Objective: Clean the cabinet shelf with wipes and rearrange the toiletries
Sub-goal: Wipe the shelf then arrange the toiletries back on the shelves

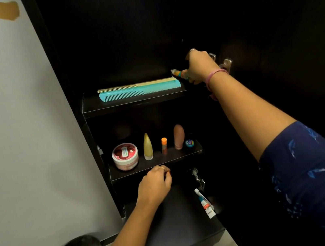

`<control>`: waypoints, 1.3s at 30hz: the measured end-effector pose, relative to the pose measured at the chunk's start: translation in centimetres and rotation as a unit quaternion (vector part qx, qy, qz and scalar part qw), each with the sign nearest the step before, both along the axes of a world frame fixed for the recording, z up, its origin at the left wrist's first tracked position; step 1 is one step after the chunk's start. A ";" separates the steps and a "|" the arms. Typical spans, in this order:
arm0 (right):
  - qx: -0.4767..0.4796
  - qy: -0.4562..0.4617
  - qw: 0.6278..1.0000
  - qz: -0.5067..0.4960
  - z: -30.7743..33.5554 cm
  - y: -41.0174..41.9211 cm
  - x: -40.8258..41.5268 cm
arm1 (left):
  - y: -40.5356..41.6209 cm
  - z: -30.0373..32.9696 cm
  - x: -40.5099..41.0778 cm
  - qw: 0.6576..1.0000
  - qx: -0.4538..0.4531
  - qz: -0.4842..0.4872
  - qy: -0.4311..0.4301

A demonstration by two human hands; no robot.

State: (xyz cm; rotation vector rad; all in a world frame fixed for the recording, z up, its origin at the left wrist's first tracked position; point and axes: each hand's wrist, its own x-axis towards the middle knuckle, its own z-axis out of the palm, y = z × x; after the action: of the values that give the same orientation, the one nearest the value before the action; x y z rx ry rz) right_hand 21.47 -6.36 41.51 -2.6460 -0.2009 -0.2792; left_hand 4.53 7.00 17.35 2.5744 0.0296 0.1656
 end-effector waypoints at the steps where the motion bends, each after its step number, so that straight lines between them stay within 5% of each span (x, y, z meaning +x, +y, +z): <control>1: -0.007 -0.002 1.000 -0.001 0.0 0.0 -0.1 | 0.0 0.0 0.0 1.000 -0.001 0.001 0.000; 12: -0.168 -0.102 0.980 -0.029 -0.3 -0.7 -1.7 | 0.2 -0.4 -0.6 1.000 0.008 0.010 -0.003; 22: -0.159 -0.123 0.980 0.000 -0.6 -1.5 -2.4 | -0.6 -1.0 -0.4 1.000 0.007 -0.003 0.001; 25: -0.096 -0.162 0.982 -0.023 -1.3 -2.1 -3.2 | -0.9 -1.4 -0.3 1.000 0.006 -0.005 -0.001; 31: 0.176 -0.235 0.955 -0.046 -9.1 -3.5 -10.7 | -1.4 -2.3 0.4 1.000 -0.009 -0.001 0.020; 35: 0.241 -0.089 0.964 -0.071 -20.2 -4.3 -14.1 | -1.6 -4.1 0.5 0.997 -0.048 0.020 0.048; 39: 0.168 0.112 0.973 -0.113 -30.2 -5.7 -14.9 | -2.3 -6.8 0.4 0.974 -0.182 0.064 0.119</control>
State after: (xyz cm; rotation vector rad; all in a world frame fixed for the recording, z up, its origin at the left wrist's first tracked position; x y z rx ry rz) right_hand 6.55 -12.05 11.27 -2.3380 0.2060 -0.0755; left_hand 4.96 4.65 10.52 2.2120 0.2896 -0.0941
